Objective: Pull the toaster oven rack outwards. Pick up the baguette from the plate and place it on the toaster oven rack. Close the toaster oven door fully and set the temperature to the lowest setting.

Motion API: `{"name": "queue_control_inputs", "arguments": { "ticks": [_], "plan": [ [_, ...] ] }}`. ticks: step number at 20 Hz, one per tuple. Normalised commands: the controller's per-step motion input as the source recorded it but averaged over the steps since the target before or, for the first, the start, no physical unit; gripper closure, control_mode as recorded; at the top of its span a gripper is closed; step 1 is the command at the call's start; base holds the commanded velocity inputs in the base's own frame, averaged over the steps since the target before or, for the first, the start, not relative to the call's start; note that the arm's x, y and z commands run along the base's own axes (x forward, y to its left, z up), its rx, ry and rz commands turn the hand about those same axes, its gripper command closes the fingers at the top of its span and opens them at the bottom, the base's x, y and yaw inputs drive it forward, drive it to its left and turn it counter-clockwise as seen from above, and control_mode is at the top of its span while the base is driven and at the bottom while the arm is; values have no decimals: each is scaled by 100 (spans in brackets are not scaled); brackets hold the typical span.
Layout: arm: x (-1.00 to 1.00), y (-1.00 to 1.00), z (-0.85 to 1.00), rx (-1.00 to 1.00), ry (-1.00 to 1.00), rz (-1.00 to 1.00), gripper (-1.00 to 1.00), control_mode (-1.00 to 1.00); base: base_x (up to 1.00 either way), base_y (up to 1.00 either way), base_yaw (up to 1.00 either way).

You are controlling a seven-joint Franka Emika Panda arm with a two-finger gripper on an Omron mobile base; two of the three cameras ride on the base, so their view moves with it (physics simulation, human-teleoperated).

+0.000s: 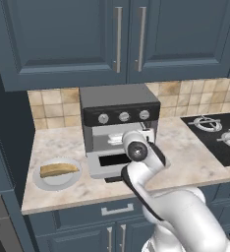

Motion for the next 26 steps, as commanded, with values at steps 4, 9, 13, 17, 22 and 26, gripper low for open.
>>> {"name": "queue_control_inputs", "arguments": {
  "ticks": [4,9,13,17,22,26],
  "plan": [
    [26,0,-17,0,0,8,-100,-100,0,0,0],
    [21,6,-13,0,0,2,-100,-100,0,0,0],
    [24,15,-8,0,0,0,-100,-100,0,0,0],
    [28,19,-7,0,2,0,-100,-100,0,0,0],
    [31,7,-24,0,2,0,-100,-100,0,0,0],
    [25,0,-31,0,1,1,-100,-100,0,0,0]
  ]
}}
